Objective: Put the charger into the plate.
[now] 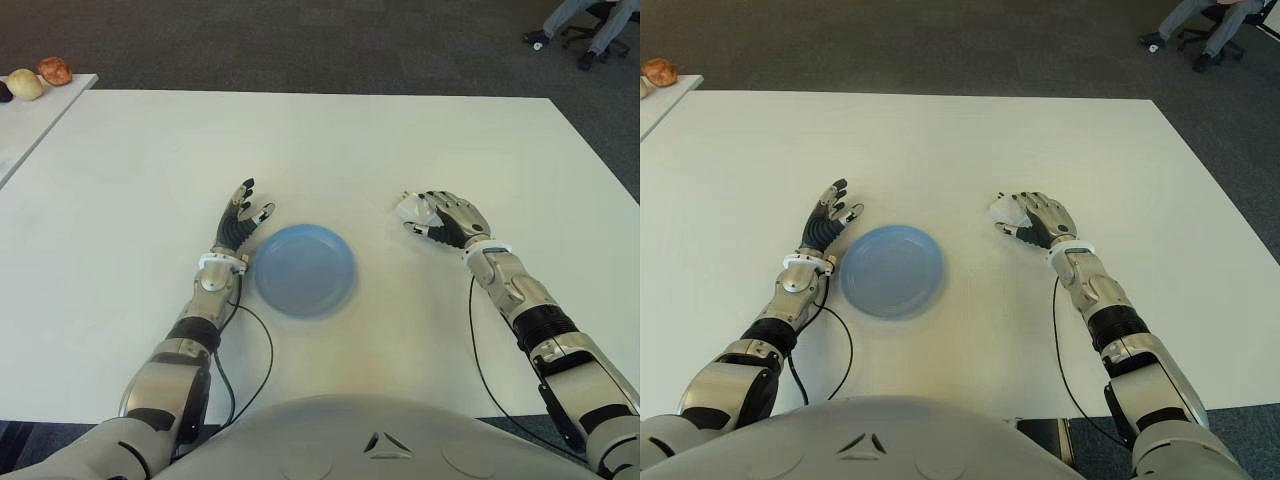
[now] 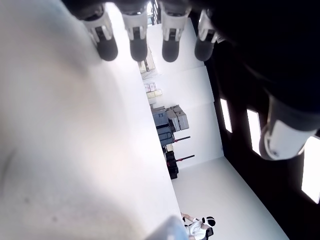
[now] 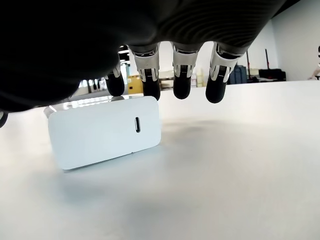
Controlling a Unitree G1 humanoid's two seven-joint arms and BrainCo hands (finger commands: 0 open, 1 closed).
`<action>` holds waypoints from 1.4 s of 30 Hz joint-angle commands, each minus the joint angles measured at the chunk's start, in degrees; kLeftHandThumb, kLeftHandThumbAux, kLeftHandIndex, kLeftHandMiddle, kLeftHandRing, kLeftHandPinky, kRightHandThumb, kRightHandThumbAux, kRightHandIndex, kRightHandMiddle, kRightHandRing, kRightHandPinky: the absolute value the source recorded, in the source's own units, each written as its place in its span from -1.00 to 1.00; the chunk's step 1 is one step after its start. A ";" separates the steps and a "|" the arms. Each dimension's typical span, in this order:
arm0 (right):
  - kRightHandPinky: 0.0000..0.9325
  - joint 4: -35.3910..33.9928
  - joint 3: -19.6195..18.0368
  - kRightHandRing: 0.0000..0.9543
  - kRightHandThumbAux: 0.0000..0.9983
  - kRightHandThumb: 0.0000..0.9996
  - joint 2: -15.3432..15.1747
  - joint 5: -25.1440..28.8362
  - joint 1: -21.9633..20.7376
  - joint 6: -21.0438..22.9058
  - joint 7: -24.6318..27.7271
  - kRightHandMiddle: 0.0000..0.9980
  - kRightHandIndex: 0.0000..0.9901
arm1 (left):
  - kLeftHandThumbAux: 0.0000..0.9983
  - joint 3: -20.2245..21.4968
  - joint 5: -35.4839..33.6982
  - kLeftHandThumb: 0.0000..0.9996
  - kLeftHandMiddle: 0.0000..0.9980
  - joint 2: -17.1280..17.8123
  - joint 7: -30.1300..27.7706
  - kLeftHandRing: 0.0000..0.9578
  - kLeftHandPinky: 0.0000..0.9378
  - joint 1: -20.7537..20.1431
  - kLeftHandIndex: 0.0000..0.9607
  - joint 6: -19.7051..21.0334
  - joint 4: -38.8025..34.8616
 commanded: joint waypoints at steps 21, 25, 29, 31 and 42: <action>-1.00 3.94 1.90 -1.00 -0.75 -0.45 1.98 0.32 -0.30 -0.20 -2.07 -1.00 -1.00 | 0.07 -0.79 1.10 -1.00 -0.98 -1.21 -0.34 -0.97 -0.94 4.21 -1.00 3.91 3.18; -1.00 4.28 1.99 -1.00 -0.75 -0.46 2.16 0.30 -0.70 -0.45 -2.62 -1.00 -1.00 | 0.07 -0.82 1.12 -1.00 -0.97 -1.24 -0.33 -0.97 -0.93 4.11 -0.99 4.12 3.23; -1.00 4.59 1.99 -1.00 -0.75 -0.47 2.24 0.30 -0.90 -0.92 -3.46 -1.00 -1.00 | 0.08 -0.82 1.11 -1.00 -0.96 -1.24 -0.35 -0.96 -0.93 4.08 -0.99 4.26 3.17; -1.00 4.91 1.95 -1.00 -0.75 -0.47 2.39 0.28 -1.14 -1.32 -4.37 -1.00 -1.00 | 0.09 -0.83 1.09 -1.00 -0.96 -1.25 -0.40 -0.96 -0.93 4.08 -0.99 4.43 3.05; -1.00 6.28 1.53 -1.00 -0.75 -0.47 3.19 0.37 -2.35 -3.19 -9.61 -1.00 -1.00 | 0.11 -0.88 1.15 -1.00 -0.97 -1.34 -0.29 -0.97 -0.94 4.03 -1.00 4.54 3.05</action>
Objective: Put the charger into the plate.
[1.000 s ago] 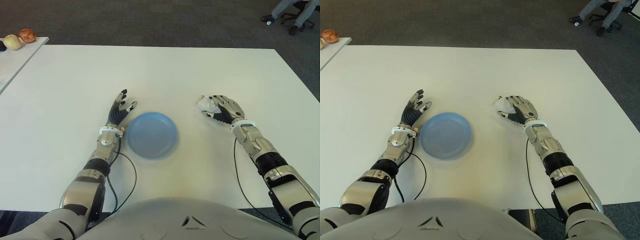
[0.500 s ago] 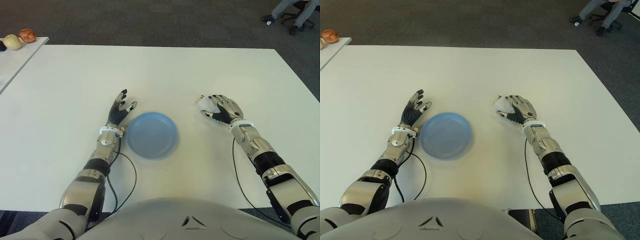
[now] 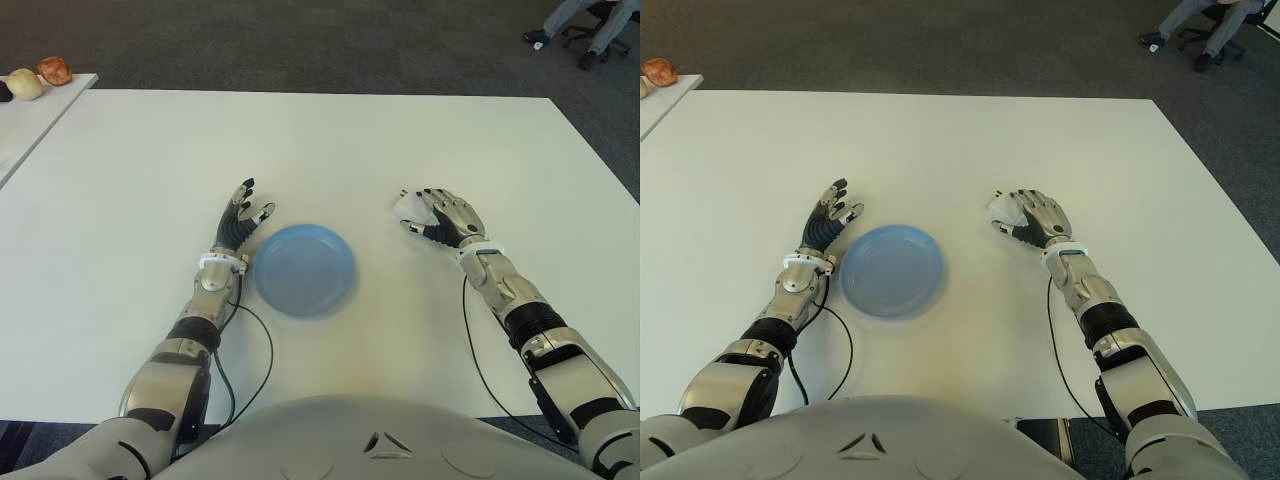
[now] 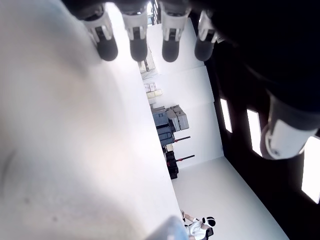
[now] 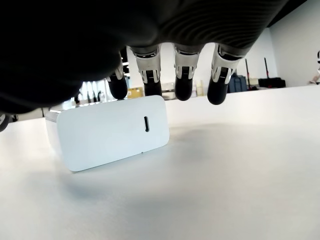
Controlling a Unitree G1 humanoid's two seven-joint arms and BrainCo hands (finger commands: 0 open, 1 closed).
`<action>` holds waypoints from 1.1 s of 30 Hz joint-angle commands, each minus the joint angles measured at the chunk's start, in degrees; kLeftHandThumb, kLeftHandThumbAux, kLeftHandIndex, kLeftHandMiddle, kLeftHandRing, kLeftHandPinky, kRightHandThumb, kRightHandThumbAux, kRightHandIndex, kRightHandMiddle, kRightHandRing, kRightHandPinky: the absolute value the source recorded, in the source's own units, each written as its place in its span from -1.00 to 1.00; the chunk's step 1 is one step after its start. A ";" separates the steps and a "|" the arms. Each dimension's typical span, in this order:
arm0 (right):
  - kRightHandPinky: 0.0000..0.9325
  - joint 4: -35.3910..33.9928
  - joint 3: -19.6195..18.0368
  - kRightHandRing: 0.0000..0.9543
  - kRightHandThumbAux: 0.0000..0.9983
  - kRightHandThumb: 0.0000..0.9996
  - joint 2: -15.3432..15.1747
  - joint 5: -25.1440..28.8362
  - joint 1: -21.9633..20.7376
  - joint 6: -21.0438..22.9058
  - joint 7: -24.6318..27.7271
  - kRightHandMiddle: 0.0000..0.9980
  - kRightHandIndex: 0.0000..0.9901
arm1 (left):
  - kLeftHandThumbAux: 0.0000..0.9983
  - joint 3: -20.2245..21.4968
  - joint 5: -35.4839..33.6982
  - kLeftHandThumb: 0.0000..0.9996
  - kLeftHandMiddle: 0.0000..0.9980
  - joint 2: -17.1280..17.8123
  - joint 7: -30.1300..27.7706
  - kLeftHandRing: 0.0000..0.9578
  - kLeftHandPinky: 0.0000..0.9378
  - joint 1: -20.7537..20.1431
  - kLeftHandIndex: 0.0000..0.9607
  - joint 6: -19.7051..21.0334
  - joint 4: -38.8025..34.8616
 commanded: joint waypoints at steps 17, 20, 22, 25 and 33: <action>-1.00 0.20 -0.01 -1.00 -0.77 -0.47 0.69 -0.04 -1.58 -2.57 -4.12 -1.00 -1.00 | 0.12 -0.98 1.19 -1.00 -0.98 -1.12 -0.36 -0.98 -0.95 4.14 -1.00 5.27 2.57; -1.00 0.13 -0.05 -1.00 -0.78 -0.47 0.74 0.06 -1.77 -2.70 -3.99 -1.00 -1.00 | 0.11 -1.02 1.35 -1.00 -0.97 -1.10 -0.05 -0.97 -0.95 4.18 -1.00 5.28 2.51; -1.00 -0.06 -0.11 -1.00 -0.78 -0.46 0.86 0.20 -1.86 -2.66 -3.76 -1.00 -1.00 | 0.10 -1.04 1.43 -1.00 -0.97 -1.11 0.08 -0.97 -0.94 4.19 -1.00 5.04 2.54; -1.00 -0.21 -0.21 -1.00 -0.78 -0.46 0.98 0.41 -1.85 -2.58 -3.48 -1.00 -1.00 | 0.10 -0.99 1.46 -1.00 -0.97 -1.15 0.09 -0.97 -0.94 4.18 -1.00 5.05 2.55; -1.00 0.00 -0.21 -1.00 -0.77 -0.47 1.35 0.40 -1.89 -2.37 -3.68 -1.00 -1.00 | 0.10 -0.98 1.63 -1.00 -0.96 -1.18 0.13 -0.97 -0.95 4.12 -1.00 4.70 2.81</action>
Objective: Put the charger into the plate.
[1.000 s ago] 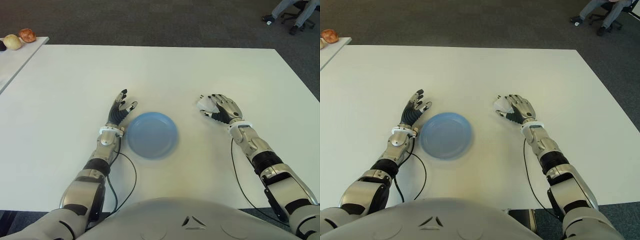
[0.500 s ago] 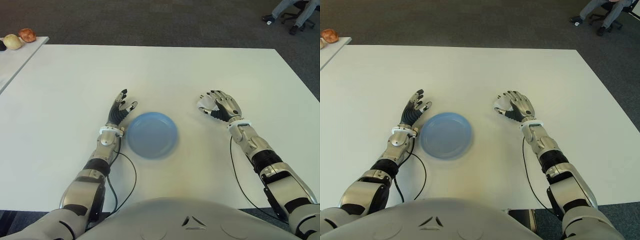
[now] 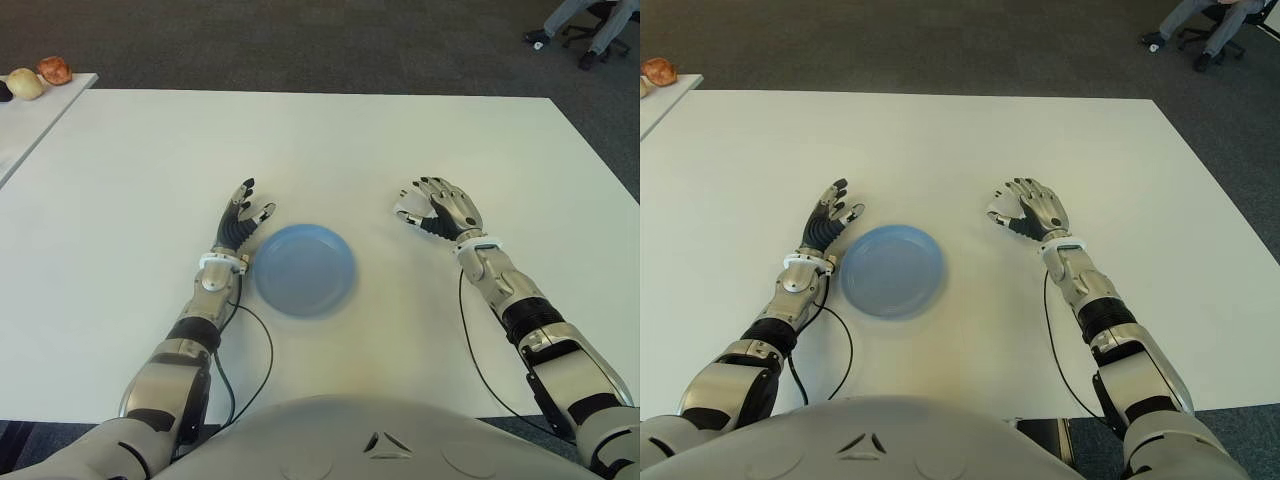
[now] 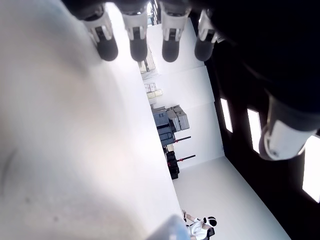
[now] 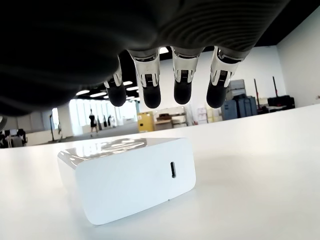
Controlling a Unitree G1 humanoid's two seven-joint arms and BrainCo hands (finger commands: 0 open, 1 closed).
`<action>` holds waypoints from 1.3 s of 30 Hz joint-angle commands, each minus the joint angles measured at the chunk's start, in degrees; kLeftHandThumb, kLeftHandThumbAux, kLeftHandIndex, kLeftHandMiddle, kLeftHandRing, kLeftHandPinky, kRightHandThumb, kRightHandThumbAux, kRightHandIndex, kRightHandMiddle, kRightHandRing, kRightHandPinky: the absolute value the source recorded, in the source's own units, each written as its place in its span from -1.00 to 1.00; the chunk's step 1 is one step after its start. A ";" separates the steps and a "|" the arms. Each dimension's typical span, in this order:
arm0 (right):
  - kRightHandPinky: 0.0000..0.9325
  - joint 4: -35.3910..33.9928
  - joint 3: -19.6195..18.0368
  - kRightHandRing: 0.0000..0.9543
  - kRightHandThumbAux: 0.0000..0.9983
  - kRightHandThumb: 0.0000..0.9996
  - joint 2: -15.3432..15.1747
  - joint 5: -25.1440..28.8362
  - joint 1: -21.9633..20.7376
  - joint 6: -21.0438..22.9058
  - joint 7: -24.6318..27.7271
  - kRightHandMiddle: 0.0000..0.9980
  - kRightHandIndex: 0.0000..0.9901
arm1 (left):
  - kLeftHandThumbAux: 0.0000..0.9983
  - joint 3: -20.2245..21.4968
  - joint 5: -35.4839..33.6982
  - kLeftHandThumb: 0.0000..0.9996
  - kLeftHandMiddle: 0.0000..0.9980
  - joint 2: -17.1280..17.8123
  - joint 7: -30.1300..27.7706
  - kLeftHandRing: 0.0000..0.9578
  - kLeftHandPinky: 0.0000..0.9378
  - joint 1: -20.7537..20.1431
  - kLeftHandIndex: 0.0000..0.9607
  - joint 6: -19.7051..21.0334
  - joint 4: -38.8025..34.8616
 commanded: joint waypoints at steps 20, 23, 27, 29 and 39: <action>-1.00 1.89 0.60 -1.00 -0.76 -0.49 1.58 -0.51 -1.73 1.94 0.78 -1.00 -1.00 | 0.13 -0.85 0.92 -1.00 -0.98 -1.06 -0.88 -0.98 -0.97 3.55 -1.00 5.76 3.72; -1.00 2.70 0.66 -1.00 -0.76 -0.49 1.91 -0.42 -2.14 2.54 1.13 -1.00 -1.00 | 0.15 -0.74 0.74 -1.00 -0.98 -1.11 -1.06 -0.99 -0.97 3.51 -1.00 5.94 3.79; -1.00 3.90 0.74 -1.00 -0.76 -0.48 2.40 -0.16 -2.80 3.61 2.30 -1.00 -1.00 | 0.15 -0.76 0.78 -1.00 -0.98 -1.07 -0.98 -0.99 -0.96 3.71 -1.00 5.82 3.58; -1.00 4.50 0.83 -1.00 -0.76 -0.48 2.62 -0.14 -3.15 4.05 2.79 -1.00 -1.00 | 0.15 -0.81 0.87 -1.00 -0.98 -1.04 -0.92 -0.99 -0.96 3.70 -1.00 6.01 3.55; -1.00 5.56 1.01 -1.00 -0.76 -0.44 3.15 -0.08 -3.89 5.41 4.48 -1.00 -1.00 | 0.14 -0.91 0.95 -1.00 -0.98 -0.95 -1.02 -0.98 -0.95 4.05 -1.00 5.41 3.18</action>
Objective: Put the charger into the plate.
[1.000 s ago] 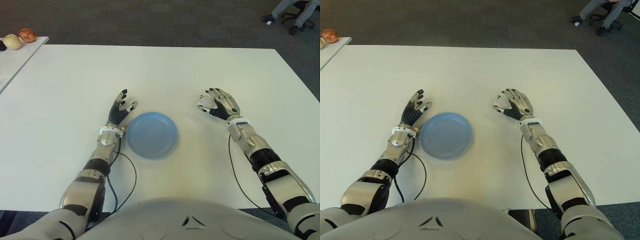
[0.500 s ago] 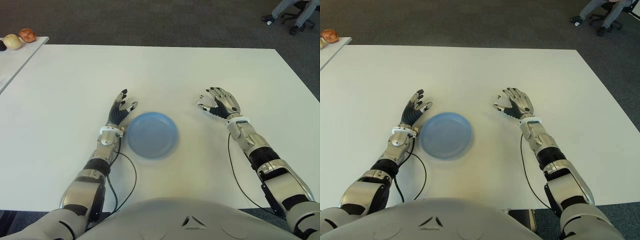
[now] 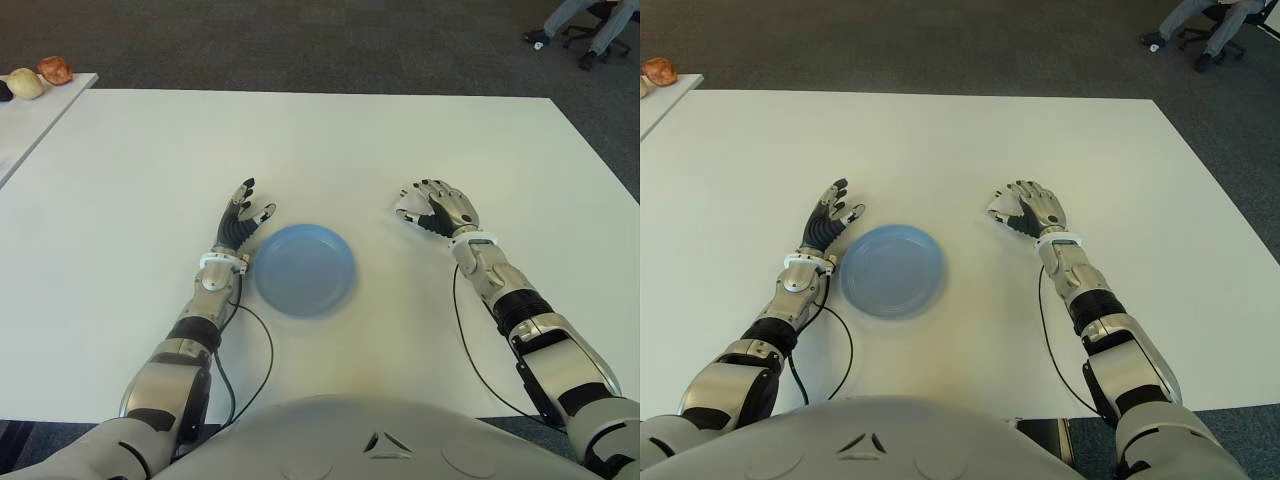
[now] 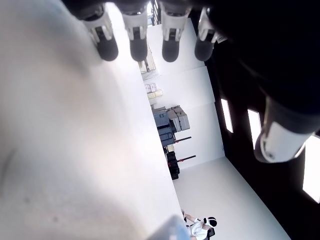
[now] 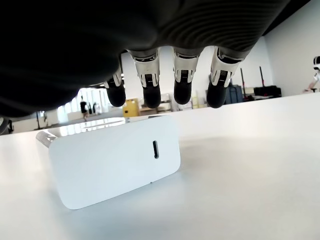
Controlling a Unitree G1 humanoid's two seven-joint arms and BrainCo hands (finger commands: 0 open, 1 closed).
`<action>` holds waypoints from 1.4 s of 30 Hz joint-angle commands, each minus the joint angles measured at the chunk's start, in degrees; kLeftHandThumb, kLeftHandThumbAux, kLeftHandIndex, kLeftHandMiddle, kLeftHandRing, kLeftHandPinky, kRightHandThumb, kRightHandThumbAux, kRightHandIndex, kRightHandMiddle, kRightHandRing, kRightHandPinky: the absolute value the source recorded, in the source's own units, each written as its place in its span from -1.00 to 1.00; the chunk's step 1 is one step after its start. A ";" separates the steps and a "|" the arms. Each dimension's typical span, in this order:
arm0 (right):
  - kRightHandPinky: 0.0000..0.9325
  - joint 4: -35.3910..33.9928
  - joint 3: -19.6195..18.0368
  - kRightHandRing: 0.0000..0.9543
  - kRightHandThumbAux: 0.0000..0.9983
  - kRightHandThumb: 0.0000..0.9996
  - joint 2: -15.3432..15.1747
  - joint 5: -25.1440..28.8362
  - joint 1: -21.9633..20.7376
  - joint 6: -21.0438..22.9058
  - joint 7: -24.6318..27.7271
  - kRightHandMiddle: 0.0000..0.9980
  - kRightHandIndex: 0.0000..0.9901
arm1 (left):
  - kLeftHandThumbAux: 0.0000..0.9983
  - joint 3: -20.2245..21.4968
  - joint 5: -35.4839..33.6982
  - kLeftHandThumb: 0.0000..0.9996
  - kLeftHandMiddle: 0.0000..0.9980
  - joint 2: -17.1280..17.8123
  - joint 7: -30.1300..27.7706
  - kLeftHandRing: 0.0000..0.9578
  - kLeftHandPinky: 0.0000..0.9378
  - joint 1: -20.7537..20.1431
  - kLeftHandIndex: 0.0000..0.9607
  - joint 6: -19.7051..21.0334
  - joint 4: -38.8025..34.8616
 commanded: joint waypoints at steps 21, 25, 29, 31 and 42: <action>-1.00 4.50 1.14 -1.00 -0.75 -0.42 1.87 0.46 -2.29 1.73 1.39 -1.00 -1.00 | 0.17 -1.09 0.98 -1.00 -0.98 -0.44 -1.74 -0.99 -0.98 4.18 -1.00 7.02 2.89; -1.00 5.56 1.31 -1.00 -0.75 -0.41 2.17 0.49 -2.73 2.08 1.51 -1.00 -1.00 | 0.16 -1.22 1.10 -1.00 -0.99 -0.44 -1.76 -0.99 -0.98 4.12 -1.00 7.19 2.87; -1.00 6.43 1.50 -1.00 -0.75 -0.40 2.46 0.53 -3.11 2.62 1.71 -1.00 -1.00 | 0.17 -0.96 0.66 -1.00 -0.99 -0.59 -2.08 -1.00 -0.98 4.10 -1.00 7.23 2.92; -1.00 6.95 1.56 -1.00 -0.75 -0.41 2.64 0.64 -3.28 2.82 1.80 -1.00 -1.00 | 0.18 -0.87 0.54 -1.00 -0.99 -0.58 -2.15 -1.00 -0.97 4.09 -1.00 7.45 3.00; -1.00 8.77 1.88 -1.00 -0.75 -0.43 2.94 1.08 -3.76 2.50 1.75 -1.00 -1.00 | 0.16 -1.33 1.25 -1.00 -1.00 -0.23 -1.96 -1.00 -0.95 3.99 -1.00 6.68 3.48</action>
